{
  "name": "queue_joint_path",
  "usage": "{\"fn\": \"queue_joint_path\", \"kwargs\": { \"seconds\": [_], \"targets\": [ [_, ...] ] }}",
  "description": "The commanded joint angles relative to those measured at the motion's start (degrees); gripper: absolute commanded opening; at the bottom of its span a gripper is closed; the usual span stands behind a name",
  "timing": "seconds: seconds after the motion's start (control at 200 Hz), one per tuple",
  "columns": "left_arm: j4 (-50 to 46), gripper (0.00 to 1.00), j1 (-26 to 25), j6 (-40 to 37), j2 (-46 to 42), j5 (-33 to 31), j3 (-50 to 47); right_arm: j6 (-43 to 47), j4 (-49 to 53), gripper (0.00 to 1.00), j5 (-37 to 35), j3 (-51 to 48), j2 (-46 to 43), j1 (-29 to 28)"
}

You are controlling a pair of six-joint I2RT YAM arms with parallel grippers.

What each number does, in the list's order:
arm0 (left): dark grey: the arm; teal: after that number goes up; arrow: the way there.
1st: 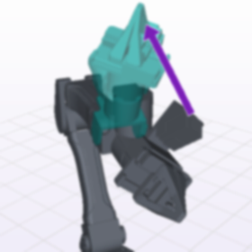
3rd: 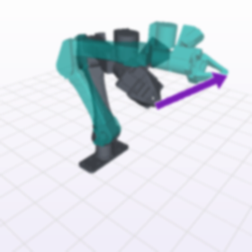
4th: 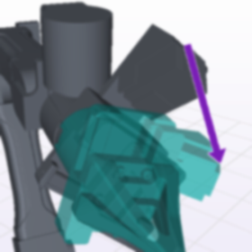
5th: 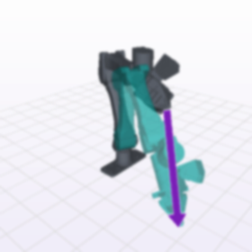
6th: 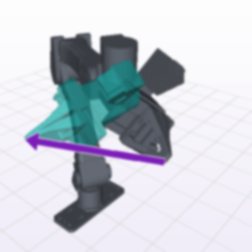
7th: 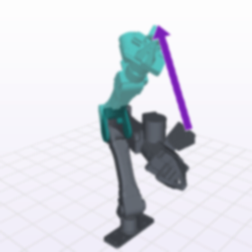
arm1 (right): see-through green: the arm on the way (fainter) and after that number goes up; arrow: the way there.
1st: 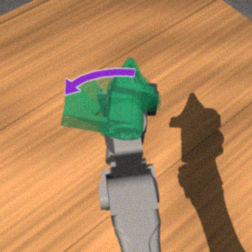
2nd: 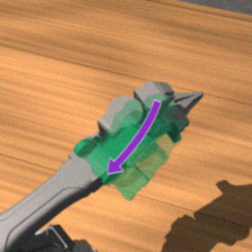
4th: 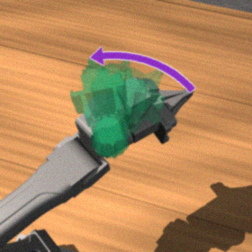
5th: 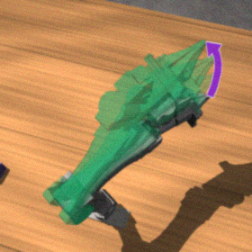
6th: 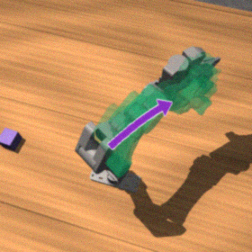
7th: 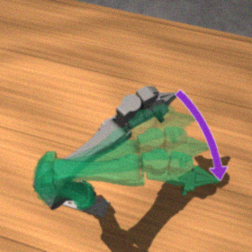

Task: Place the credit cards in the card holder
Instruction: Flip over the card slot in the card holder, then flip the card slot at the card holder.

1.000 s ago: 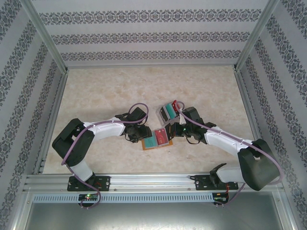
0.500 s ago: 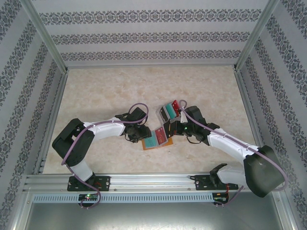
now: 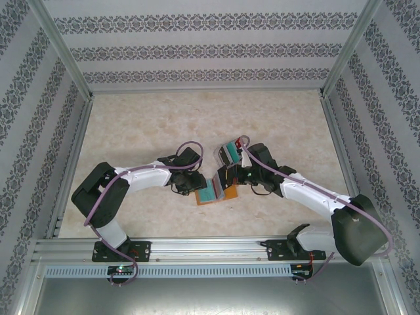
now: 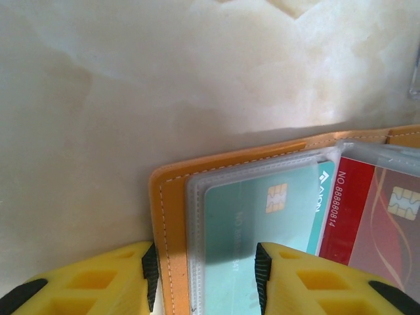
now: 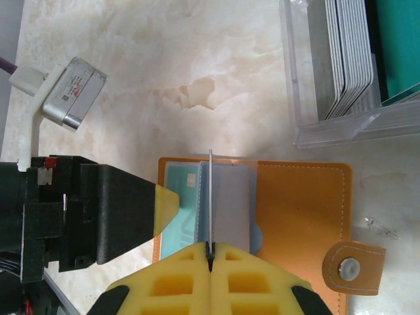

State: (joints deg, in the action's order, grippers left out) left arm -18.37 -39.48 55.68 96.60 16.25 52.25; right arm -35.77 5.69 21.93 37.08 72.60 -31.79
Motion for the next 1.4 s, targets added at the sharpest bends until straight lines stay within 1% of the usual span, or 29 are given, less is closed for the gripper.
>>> {"fn": "queue_joint_path", "kwargs": {
  "seconds": [0.0,0.125,0.31,0.465,0.565,0.605,0.684,0.824,1.009,1.154,1.274,1.329,1.394],
  "targets": [
    [8.00,0.45,-2.00,-0.58,1.31,2.71,-0.61,-0.71,-1.61,0.02,1.57,1.88,0.86,-1.31],
    [8.04,0.43,-2.00,-0.70,1.31,2.54,-0.52,0.72,-0.43,0.02,1.59,3.73,3.23,-2.55],
    [7.74,0.41,-2.04,-0.16,0.54,1.91,-1.03,0.54,0.39,0.02,0.21,4.28,5.64,-2.55],
    [6.94,0.41,-2.02,-0.57,-0.44,0.95,-1.34,1.36,2.56,0.02,-3.91,3.97,3.63,-2.14],
    [6.59,0.40,-2.08,-0.79,-1.08,0.87,-1.23,1.56,5.33,0.01,-11.30,2.65,-1.11,-1.90],
    [6.38,0.41,-2.04,-0.99,-1.44,0.66,-1.04,1.43,5.57,0.01,-12.55,1.63,-3.09,-1.05],
    [6.16,0.41,-2.08,-1.36,-1.54,0.45,-0.58,2.16,4.81,0.01,-9.33,0.69,-5.47,0.94],
    [7.62,0.42,-2.17,-2.33,-1.59,2.12,-0.16,2.40,5.20,0.01,-5.36,1.97,-5.51,0.70],
    [5.90,0.44,-2.48,-3.51,-1.85,2.30,1.97,0.00,3.47,0.01,-8.09,-0.23,-4.71,0.84],
    [4.43,0.47,-3.18,-5.02,-1.93,2.65,3.84,0.58,3.59,0.01,-4.91,0.65,-1.43,1.22],
    [3.47,0.48,-3.75,-6.78,-0.16,4.36,6.43,-0.05,3.70,0.00,-4.88,0.87,1.00,1.12],
    [3.26,0.48,-3.93,-7.14,1.15,5.23,7.51,-0.07,3.99,0.00,-5.79,0.78,0.99,1.19],
    [3.40,0.49,-4.26,-7.42,2.90,6.57,9.05,-0.44,6.04,0.00,-9.01,0.82,0.18,1.36]
  ]
}}
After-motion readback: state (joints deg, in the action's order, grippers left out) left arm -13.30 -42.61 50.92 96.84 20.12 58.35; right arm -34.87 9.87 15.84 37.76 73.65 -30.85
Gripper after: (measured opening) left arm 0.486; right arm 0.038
